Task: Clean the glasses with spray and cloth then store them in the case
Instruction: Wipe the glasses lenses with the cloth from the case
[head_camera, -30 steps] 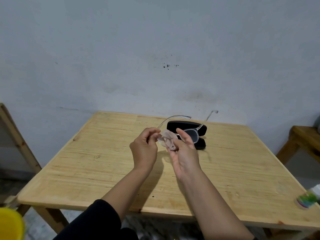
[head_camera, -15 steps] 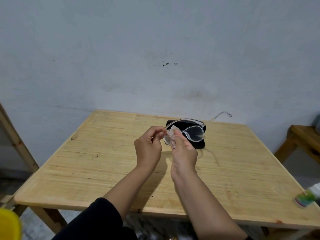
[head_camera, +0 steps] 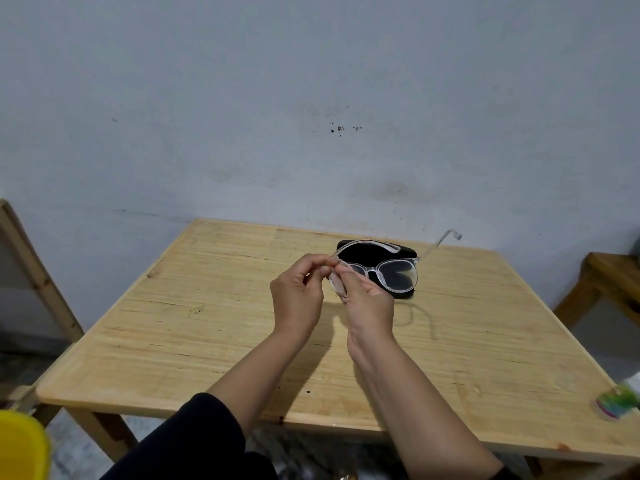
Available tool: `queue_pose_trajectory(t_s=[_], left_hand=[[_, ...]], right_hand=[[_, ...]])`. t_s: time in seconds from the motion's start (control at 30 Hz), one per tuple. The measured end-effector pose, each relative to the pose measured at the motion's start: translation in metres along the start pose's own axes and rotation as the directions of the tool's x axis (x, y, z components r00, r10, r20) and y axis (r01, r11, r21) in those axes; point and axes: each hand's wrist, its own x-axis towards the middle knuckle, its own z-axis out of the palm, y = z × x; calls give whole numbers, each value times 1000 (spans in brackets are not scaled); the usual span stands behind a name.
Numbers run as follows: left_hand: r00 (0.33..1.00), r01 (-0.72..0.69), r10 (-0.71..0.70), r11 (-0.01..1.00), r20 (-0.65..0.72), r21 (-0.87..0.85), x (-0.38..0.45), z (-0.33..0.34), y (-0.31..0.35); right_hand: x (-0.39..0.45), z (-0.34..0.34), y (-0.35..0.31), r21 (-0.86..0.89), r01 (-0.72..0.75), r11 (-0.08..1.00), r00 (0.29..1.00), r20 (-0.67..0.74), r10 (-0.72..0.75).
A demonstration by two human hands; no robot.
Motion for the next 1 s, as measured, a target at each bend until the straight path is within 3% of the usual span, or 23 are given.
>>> queue_pose_trajectory(t_s=[0.2, 0.4, 0.57, 0.7, 0.87, 1.0], left_hand=[[999, 26, -26, 1000, -27, 7, 7, -6, 1], [999, -11, 14, 997, -37, 81, 9, -9, 3], [999, -17, 22, 995, -48, 103, 5, -6, 1], [998, -54, 57, 994, -25, 96, -7, 1, 6], [998, -64, 64, 995, 3, 72, -11, 3, 7], [999, -48, 47, 998, 21, 41, -8, 2, 9]], right_hand=[[4, -5, -8, -240, -44, 970, 989, 124, 75], [4, -13, -10, -391, 27, 920, 996, 91, 10], [2, -10, 2, -302, 40, 952, 990, -116, -79], [-4, 5, 4, -74, 75, 994, 931, -351, -97], [-8, 16, 1, 96, 94, 991, 927, -372, -52], [-7, 15, 0, 51, 105, 993, 961, -263, -88]])
